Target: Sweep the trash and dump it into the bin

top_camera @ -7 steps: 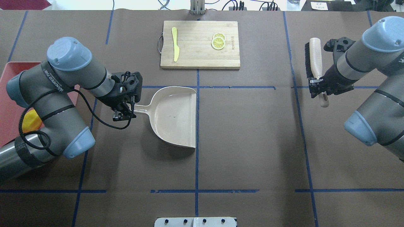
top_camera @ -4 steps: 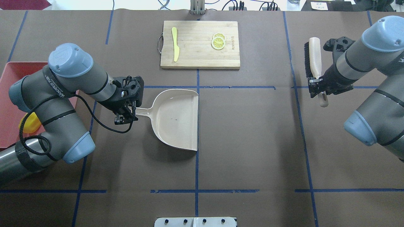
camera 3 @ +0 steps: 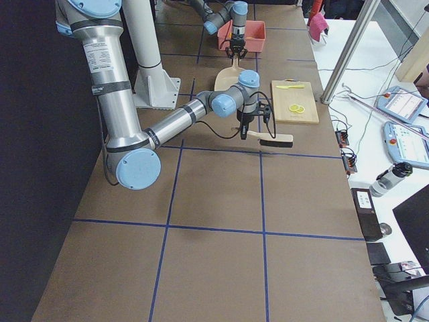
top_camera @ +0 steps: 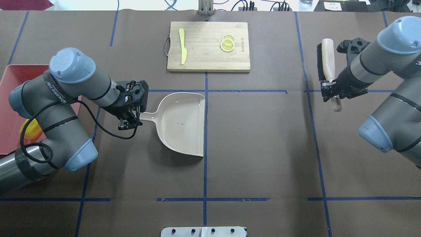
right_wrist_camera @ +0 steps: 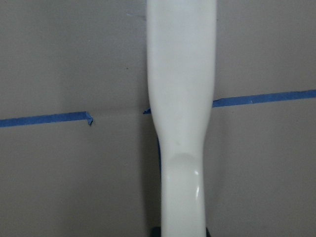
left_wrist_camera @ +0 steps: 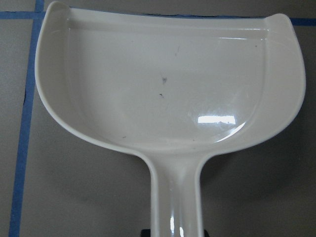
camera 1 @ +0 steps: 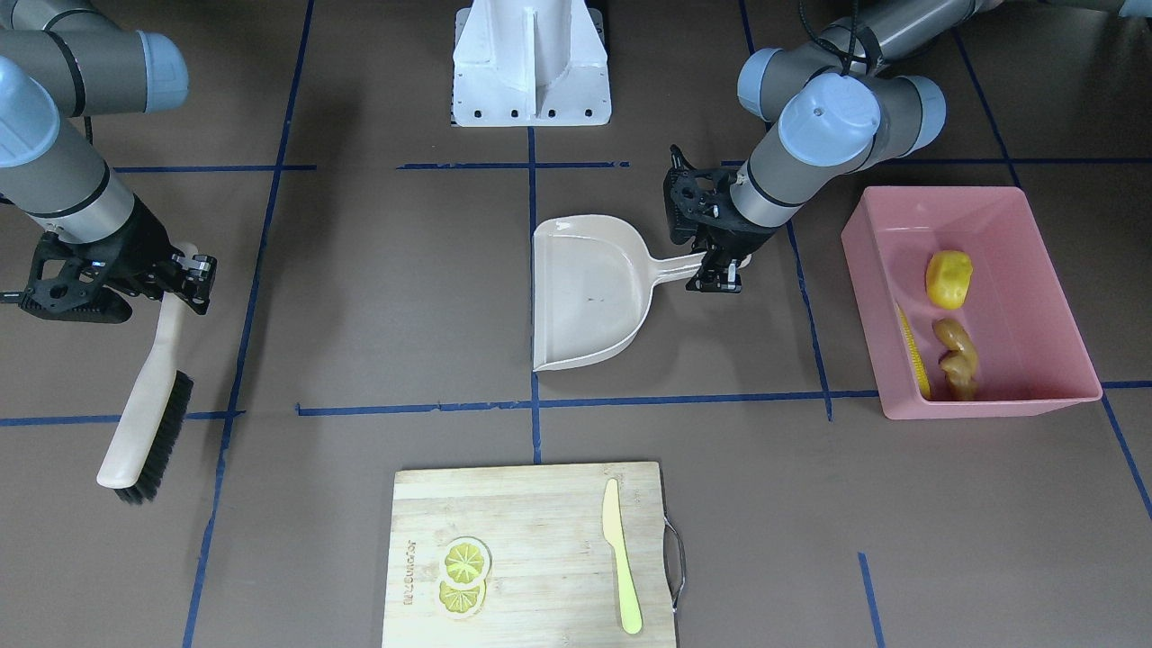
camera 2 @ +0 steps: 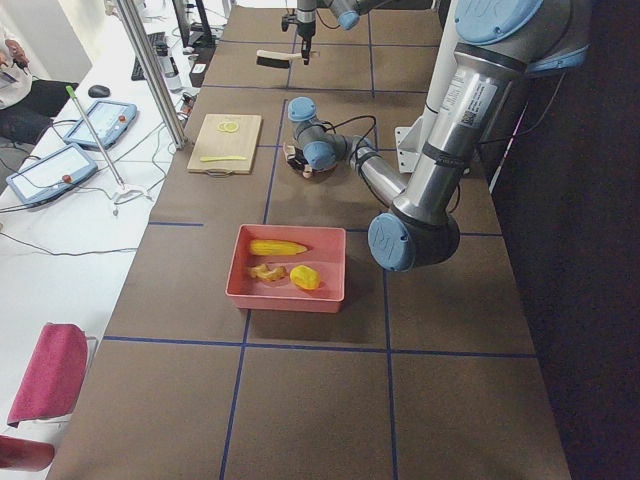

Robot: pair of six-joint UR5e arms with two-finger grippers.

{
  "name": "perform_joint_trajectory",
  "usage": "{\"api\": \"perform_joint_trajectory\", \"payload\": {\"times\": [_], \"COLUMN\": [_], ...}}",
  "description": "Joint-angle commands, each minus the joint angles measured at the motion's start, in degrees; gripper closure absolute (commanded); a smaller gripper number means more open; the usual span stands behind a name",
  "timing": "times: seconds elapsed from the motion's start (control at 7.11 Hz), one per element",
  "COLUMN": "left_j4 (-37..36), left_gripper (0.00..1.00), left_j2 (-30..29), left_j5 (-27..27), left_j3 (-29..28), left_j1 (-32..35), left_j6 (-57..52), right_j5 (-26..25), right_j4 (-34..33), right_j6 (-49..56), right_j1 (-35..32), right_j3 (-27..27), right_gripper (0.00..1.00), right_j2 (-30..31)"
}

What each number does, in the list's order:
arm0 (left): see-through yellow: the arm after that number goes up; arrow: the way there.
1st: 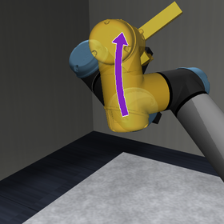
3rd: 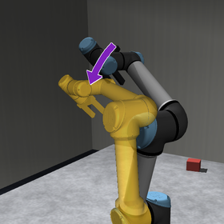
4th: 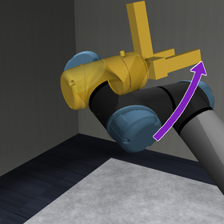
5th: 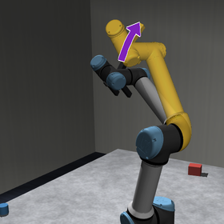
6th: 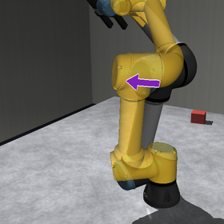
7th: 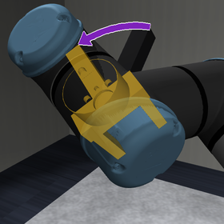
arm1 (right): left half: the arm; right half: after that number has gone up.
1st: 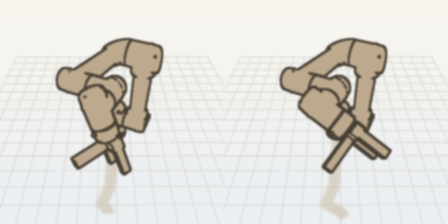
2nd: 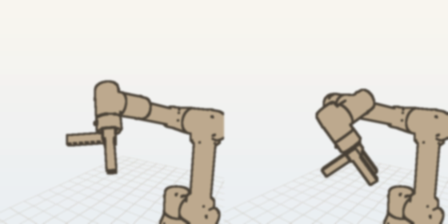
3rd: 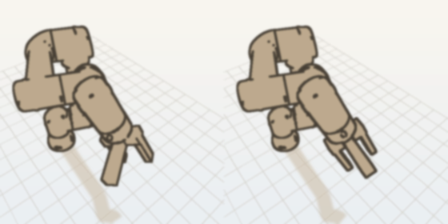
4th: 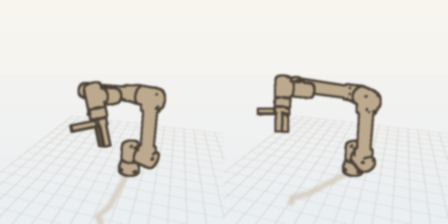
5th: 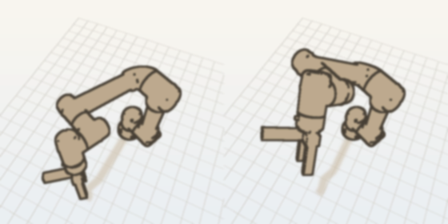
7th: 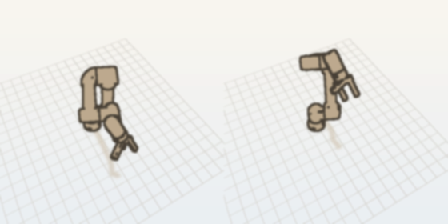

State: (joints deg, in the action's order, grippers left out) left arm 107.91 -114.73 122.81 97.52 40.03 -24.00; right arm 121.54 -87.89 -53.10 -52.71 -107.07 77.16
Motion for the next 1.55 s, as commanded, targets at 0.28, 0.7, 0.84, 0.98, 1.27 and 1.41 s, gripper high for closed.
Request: {"api": "perform_joint_trajectory", "payload": {"times": [0.28,0.7,0.84,0.98,1.27,1.41], "left_j4": [-0.4,-0.8,-4.3,-9.5,-18.2,-20.7], "left_gripper": [0.0,0.0,0.0,0.0,0.0,0.0], "left_j2": [5.4,14.2,15.1,15.8,15.9,16.0], "left_j5": [0.8,1.1,1.1,1.2,1.4,5.2], "left_j3": [4.9,8.7,8.8,9.0,8.7,8.6], "left_j1": [9.0,19.3,21.6,24.6,26.6,28.5], "left_j6": [-0.5,-0.3,0.7,5.7,24.2,34.3], "right_j5": [0.7,3.7,6.3,6.4,6.5,6.4], "right_j4": [0.4,17.5,21.7,26.3,29.3,29.4], "right_j6": [5.3,4.8,5.1,4.9,4.7,4.7], "right_j1": [-0.2,-0.2,-0.2,-0.2,-0.1,-0.1], "right_j3": [-7.2,-6.2,-4.2,-2.7,-1.1,-1.1], "right_gripper": [0.97,0.95,0.93,0.92,0.86,0.85], "right_j2": [14.6,28.7,30.6,32.1,33.0,33.0]}}
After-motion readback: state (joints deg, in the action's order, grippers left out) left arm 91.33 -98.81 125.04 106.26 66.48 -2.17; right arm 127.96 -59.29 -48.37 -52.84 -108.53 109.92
